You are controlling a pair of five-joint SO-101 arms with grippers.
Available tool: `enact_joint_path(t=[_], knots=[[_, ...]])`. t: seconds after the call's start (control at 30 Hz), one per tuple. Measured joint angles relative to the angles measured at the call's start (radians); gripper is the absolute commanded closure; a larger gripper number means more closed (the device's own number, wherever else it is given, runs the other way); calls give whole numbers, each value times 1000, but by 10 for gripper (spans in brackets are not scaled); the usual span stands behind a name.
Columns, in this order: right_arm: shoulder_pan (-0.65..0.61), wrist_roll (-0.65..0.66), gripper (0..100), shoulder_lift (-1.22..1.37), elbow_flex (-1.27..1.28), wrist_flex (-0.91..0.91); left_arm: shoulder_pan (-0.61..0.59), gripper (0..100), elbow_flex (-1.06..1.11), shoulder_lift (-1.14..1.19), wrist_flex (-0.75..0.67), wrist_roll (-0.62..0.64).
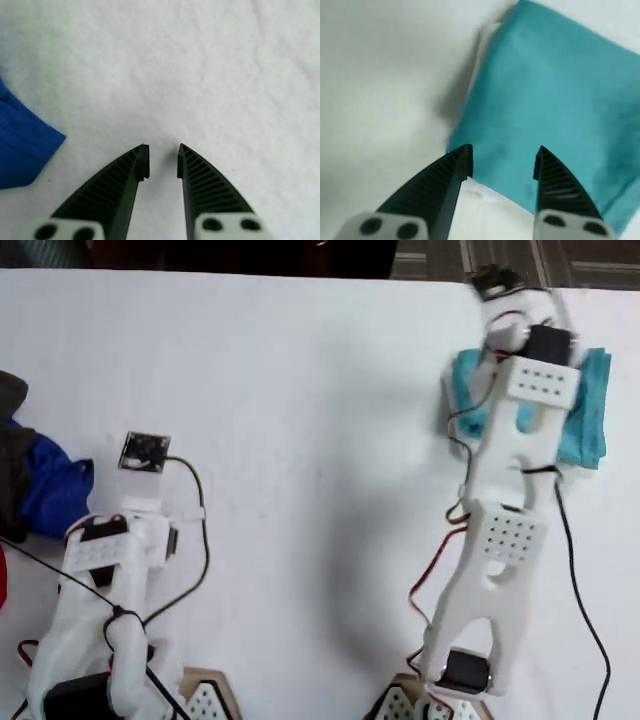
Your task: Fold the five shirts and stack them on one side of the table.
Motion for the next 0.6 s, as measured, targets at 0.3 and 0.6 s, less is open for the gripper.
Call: enact_joint_path(t=[0.3,0.6], knots=[[-5,12,807,101,43,0,0,880,0,0,0,0],[95,157,982,114,43,0,-2,880,0,0,0,0]])
